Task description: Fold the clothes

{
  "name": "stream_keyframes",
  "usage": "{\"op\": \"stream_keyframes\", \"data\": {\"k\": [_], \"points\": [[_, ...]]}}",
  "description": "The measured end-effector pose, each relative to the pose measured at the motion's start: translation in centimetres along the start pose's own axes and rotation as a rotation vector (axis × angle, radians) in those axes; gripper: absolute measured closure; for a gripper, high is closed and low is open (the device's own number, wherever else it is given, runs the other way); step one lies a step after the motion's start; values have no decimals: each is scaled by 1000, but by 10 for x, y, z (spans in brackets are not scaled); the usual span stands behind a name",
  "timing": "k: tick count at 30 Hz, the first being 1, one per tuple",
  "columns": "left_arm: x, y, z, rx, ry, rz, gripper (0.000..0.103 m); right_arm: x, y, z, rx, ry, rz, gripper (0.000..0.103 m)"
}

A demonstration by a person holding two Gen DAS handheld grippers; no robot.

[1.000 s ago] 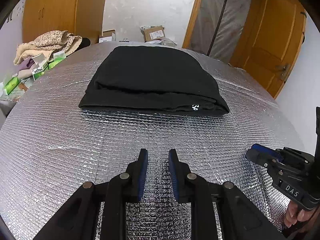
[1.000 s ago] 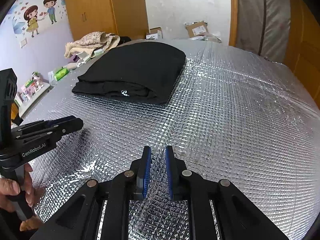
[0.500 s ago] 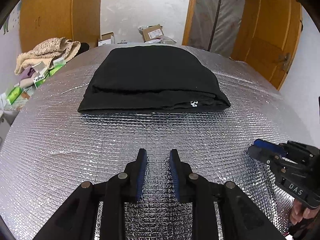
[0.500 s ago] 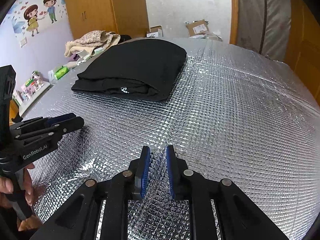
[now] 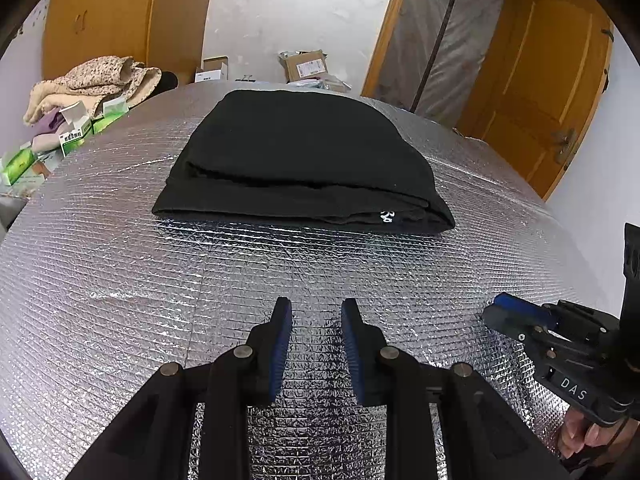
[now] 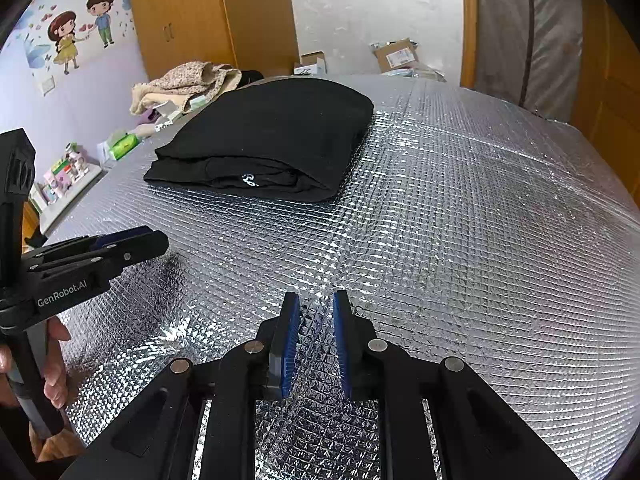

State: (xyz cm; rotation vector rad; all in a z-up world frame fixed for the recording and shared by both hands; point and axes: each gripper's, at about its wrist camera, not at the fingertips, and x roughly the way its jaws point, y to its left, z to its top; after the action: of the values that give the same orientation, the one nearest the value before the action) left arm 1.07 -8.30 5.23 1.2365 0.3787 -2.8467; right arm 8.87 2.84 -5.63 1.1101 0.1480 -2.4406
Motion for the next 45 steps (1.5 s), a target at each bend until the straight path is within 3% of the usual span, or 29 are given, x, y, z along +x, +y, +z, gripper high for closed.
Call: {"op": "stream_keyframes", "data": {"k": [9,45], "points": [[2,-11,0,35,-5,52,77,0,-1,0,4,0,6,85],[3,-11,0,23,-20,37,77,1,0,0,-4,0,-1,85]]}}
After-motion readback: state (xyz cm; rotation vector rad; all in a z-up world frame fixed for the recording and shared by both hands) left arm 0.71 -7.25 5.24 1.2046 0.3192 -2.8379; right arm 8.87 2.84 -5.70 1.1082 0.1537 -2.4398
